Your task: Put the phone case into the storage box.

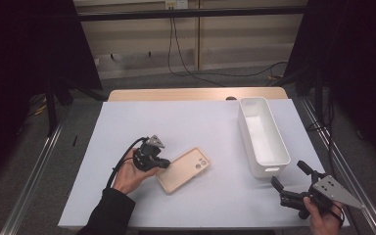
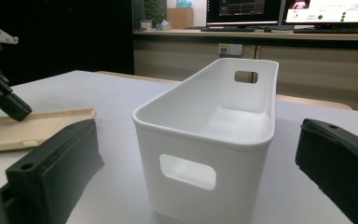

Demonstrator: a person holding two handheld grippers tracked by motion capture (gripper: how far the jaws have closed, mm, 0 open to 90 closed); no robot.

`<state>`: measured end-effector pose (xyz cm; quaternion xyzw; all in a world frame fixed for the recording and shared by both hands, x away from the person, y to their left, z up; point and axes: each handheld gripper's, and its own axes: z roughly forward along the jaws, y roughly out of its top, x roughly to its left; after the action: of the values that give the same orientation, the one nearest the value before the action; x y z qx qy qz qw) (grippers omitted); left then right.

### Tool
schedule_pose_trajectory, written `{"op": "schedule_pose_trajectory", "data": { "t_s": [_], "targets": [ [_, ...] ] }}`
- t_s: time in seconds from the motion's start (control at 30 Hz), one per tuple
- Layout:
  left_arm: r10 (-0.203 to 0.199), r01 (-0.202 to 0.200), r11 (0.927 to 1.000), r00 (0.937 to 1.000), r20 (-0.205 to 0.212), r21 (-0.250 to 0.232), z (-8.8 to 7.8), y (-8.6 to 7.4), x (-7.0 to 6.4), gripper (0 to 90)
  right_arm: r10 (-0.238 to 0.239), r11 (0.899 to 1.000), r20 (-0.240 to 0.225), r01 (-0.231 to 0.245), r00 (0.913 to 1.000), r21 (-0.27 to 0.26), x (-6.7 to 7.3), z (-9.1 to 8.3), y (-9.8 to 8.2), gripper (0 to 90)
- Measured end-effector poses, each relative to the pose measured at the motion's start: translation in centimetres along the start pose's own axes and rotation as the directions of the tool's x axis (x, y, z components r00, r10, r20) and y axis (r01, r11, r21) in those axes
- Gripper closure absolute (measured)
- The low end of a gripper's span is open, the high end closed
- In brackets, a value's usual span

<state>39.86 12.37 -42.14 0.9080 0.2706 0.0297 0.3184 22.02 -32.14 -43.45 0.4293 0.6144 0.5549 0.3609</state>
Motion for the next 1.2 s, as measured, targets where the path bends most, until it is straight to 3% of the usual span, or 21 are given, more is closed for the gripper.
{"op": "schedule_pose_trajectory", "data": {
  "t_s": [0.33,0.67,0.87,1.2],
  "targets": [
    [-0.025,0.024,0.9962,0.9995,-0.017,-0.083,-0.9,-0.1,0.0,87.7,-0.001,1.000,0.000,0.001,1.0000,-0.001,0.0,0.0,0.0,0.0],
    [-0.040,0.030,0.9856,0.9977,-0.055,-0.166,-1.5,0.1,-0.4,87.7,0.000,1.000,0.003,0.000,1.0000,0.000,0.0,-0.1,0.0,0.0],
    [-0.050,0.030,0.9742,0.9955,-0.081,-0.224,-1.8,0.1,-0.6,87.7,0.002,1.000,0.003,-0.002,1.0000,0.000,0.0,0.0,0.0,0.0],
    [-0.020,-0.014,0.9572,0.9933,-0.114,-0.289,-2.1,0.0,-1.3,87.7,0.005,1.000,0.010,-0.005,0.9999,-0.005,-0.1,-0.1,0.0,0.0]
  ]
}}
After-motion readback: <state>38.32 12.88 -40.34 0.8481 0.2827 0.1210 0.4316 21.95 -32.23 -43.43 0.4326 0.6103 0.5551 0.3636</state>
